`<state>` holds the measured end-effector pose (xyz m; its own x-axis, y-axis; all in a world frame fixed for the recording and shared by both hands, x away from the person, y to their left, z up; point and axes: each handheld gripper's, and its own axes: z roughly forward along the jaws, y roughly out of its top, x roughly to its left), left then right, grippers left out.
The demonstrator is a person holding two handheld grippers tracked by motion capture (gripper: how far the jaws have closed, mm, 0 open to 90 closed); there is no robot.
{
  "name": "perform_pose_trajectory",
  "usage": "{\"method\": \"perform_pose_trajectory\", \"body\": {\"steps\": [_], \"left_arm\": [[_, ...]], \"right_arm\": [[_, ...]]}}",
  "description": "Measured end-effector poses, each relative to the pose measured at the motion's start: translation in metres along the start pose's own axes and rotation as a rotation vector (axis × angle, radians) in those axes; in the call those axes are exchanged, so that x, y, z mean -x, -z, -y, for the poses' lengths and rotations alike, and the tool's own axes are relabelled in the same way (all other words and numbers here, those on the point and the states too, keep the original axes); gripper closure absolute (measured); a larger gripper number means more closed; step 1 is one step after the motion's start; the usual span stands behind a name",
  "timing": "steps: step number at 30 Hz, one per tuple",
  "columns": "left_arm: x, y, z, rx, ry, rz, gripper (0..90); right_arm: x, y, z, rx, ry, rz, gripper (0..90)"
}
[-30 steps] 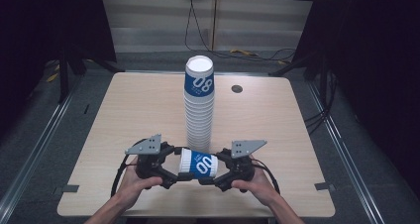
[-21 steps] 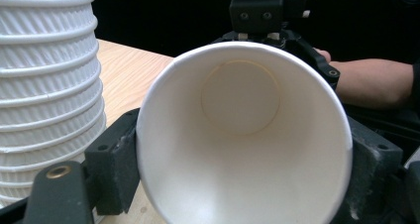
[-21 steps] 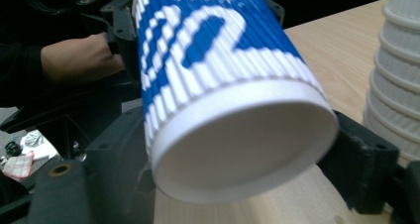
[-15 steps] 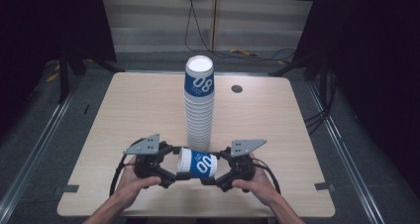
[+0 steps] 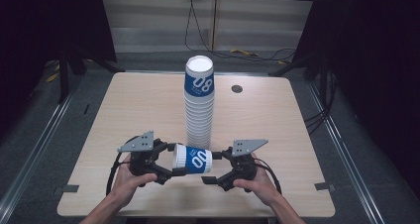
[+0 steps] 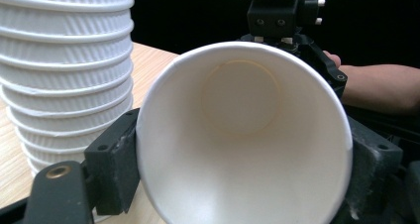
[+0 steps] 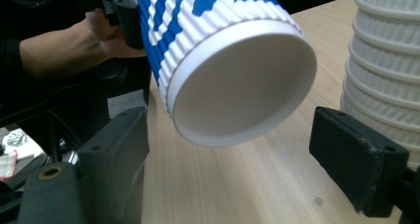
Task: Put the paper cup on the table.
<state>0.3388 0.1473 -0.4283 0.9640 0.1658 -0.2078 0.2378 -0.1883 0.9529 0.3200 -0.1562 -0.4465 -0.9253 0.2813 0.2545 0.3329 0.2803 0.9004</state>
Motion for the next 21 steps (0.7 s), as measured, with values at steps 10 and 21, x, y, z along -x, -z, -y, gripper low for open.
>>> {"method": "perform_pose_trajectory", "body": {"steps": [10,21], "left_arm": [[-0.007,0.012,-0.002,-0.016,0.046,-0.030,18.6],[-0.018,0.028,-0.006,-0.071,0.073,-0.116,18.6]], "right_arm": [[0.003,0.004,0.003,-0.009,-0.012,0.048,14.3],[0.007,0.017,0.001,0.003,-0.020,0.144,15.9]]}}
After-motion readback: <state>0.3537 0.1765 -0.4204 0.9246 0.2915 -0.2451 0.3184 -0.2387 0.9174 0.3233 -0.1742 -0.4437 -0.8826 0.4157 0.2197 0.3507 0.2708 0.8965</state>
